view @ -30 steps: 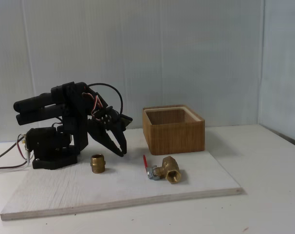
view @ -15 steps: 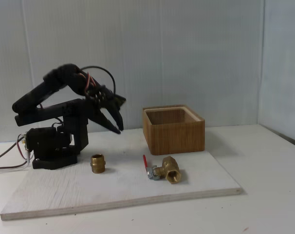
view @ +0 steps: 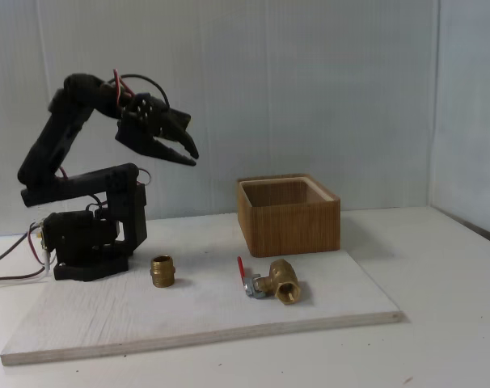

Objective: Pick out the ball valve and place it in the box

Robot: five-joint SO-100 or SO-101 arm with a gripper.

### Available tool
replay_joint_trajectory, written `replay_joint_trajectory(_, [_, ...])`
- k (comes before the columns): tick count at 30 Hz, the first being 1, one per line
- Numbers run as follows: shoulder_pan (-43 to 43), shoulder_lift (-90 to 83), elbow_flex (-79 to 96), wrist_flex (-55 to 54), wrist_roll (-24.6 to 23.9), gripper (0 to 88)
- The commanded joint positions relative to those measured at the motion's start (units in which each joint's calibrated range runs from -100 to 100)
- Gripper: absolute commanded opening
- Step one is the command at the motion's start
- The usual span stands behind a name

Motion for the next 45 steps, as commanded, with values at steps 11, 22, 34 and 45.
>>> replay_joint_trajectory(11, [6.0,38.6,-36.4,5.4,0.0,1.0])
replay_joint_trajectory(22, [12.0,67.3,-61.5,17.0,0.3,1.0])
replay_joint_trajectory(34, [15.8,85.5,-69.7,17.0,4.8,0.9])
replay_joint_trajectory(45, [15.3,90.8,-72.8,17.0,12.3,0.9])
